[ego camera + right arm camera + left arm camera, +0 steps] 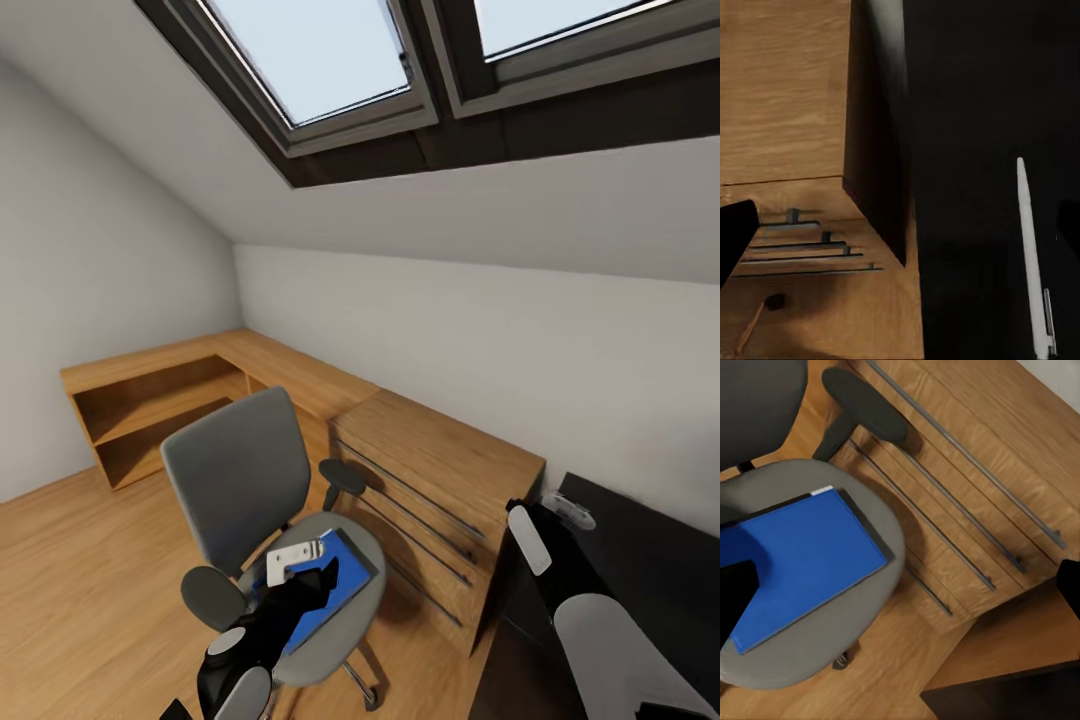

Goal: In the bedroom, organize the workspace by keeping the computer under the desk, ensuring the monitor is on the desk, placing the keyboard on the desk next to the monitor, placing the mouse on the desk next to the keyboard, moving the folder from the swivel chair onto the desk next to the mouse, stacking the notebook on top of the folder with the pen on top of the notebook, and positioning the swivel chair next to the desk.

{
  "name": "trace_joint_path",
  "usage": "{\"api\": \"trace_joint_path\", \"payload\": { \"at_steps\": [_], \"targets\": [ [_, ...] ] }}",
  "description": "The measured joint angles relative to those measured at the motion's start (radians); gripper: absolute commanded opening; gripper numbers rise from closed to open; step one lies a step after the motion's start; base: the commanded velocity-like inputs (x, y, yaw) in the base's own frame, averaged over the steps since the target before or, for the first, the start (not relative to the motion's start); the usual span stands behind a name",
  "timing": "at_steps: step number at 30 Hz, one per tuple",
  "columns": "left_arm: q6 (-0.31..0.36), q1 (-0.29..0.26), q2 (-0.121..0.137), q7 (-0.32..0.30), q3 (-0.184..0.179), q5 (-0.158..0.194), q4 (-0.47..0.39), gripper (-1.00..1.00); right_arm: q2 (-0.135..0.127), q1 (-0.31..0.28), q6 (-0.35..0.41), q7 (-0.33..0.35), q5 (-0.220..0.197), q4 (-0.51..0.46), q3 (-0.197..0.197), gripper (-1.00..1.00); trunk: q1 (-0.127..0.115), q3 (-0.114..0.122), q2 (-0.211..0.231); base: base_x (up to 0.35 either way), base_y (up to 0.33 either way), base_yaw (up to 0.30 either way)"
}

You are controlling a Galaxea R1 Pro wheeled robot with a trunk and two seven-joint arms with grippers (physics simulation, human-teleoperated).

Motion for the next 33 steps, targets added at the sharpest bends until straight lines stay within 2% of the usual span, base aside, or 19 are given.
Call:
{"api": "trace_joint_path", "payload": {
  "at_steps": [3,11,16,18,20,21,22,23,25,28,33],
  "targets": [
    [0.0,0.0,0.0,0.0,0.001,0.0,0.0,1.0,0.012,0.003,0.0,-0.002,0.003,-0.001,0.001,1.0,0.0,0.0,0.0,0.0,0.0,0.265],
    [0.0,0.001,0.002,0.0,0.004,-0.001,0.0,1.0,0.02,0.004,0.0,-0.002,0.005,0.002,0.003,1.0,0.0,0.0,0.0,0.0,0.0,0.271],
    [-0.004,0.001,0.025,0.001,0.043,-0.002,0.004,1.0,0.022,0.005,-0.001,-0.001,0.005,0.005,0.013,1.0,0.0,0.0,0.0,0.0,0.0,0.274],
    [-0.006,0.001,0.031,0.003,0.068,-0.001,0.005,1.0,0.022,0.007,-0.001,0.0,0.005,0.006,0.019,1.0,0.0,0.0,0.0,0.0,0.0,0.274],
    [-0.007,0.0,0.035,0.01,0.113,-0.001,0.015,1.0,0.028,0.009,-0.001,0.002,0.005,0.006,0.032,1.0,0.0,0.0,0.0,0.0,0.0,0.274],
    [-0.007,0.0,0.036,0.016,0.166,0.0,0.024,1.0,0.033,0.01,0.0,0.002,0.006,0.006,0.039,1.0,0.0,0.0,0.0,0.0,0.0,0.274],
    [-0.007,0.001,0.036,0.017,0.188,0.001,0.026,1.0,0.035,0.01,0.0,0.002,0.006,0.006,0.041,1.0,0.0,0.0,0.0,0.0,0.0,0.275],
    [-0.007,0.0,0.036,0.019,0.237,0.001,0.03,1.0,0.037,0.01,0.0,0.002,0.005,0.007,0.045,1.0,0.0,0.0,0.0,0.0,0.0,0.275],
    [-0.007,0.001,0.037,0.019,0.286,0.004,0.032,1.0,0.04,0.011,-0.001,0.002,0.006,0.007,0.046,1.0,0.0,0.0,0.0,0.0,0.0,0.275],
    [-0.006,0.0,0.037,0.02,0.331,0.005,0.033,1.0,0.041,0.012,-0.001,0.003,0.006,0.007,0.047,1.0,0.0,0.0,0.0,0.0,0.0,0.275],
    [-0.006,0.0,0.037,0.019,0.383,0.006,0.034,1.0,0.041,0.012,-0.001,0.003,0.006,0.007,0.048,1.0,0.0,0.0,0.0,0.0,0.0,0.275]
  ]
}}
